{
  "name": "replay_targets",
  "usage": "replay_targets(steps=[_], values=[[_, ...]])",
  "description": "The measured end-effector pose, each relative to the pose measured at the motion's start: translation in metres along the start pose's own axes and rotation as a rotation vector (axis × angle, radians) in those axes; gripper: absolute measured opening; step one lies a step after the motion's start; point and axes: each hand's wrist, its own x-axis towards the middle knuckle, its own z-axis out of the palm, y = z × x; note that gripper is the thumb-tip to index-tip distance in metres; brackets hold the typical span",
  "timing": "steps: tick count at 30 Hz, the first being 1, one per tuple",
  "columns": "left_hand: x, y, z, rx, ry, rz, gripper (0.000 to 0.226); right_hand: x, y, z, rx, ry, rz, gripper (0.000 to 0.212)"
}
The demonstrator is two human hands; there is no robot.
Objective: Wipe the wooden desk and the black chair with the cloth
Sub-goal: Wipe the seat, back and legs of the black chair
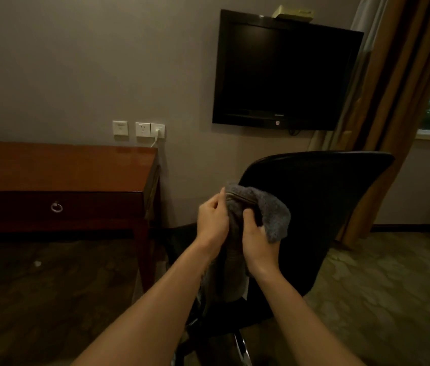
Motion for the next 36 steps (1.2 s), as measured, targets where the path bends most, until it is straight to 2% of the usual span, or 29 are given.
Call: replay_targets(steps=[6, 14, 20, 23, 24, 32, 36], values=[[-0.014, -0.05, 0.013, -0.011, -0.049, -0.069, 0.033, 0.008, 0.036, -0.02, -0.004, 0.051, 0.084, 0.05], [-0.018, -0.101, 0.026, 0.137, -0.055, -0.113, 0.036, 0.002, 0.093, -0.041, -0.003, 0.051, 0.189, 0.058], [-0.023, -0.137, 0.029, 0.225, -0.079, -0.182, 0.042, -0.009, 0.125, -0.051, -0.01, 0.114, 0.288, 0.044], [-0.026, -0.154, 0.029, 0.233, -0.108, -0.202, 0.041, -0.015, 0.138, -0.053, 0.004, 0.104, 0.336, 0.02], [-0.025, -0.161, 0.029, 0.233, -0.116, -0.212, 0.038, -0.015, 0.146, -0.053, 0.014, 0.104, 0.351, 0.019], [-0.014, -0.211, 0.021, 0.184, -0.151, -0.23, 0.035, -0.015, 0.192, -0.032, 0.009, 0.099, 0.442, 0.052], [-0.01, -0.24, 0.016, 0.158, -0.161, -0.285, 0.029, -0.019, 0.229, -0.03, 0.031, 0.018, 0.565, 0.055]])
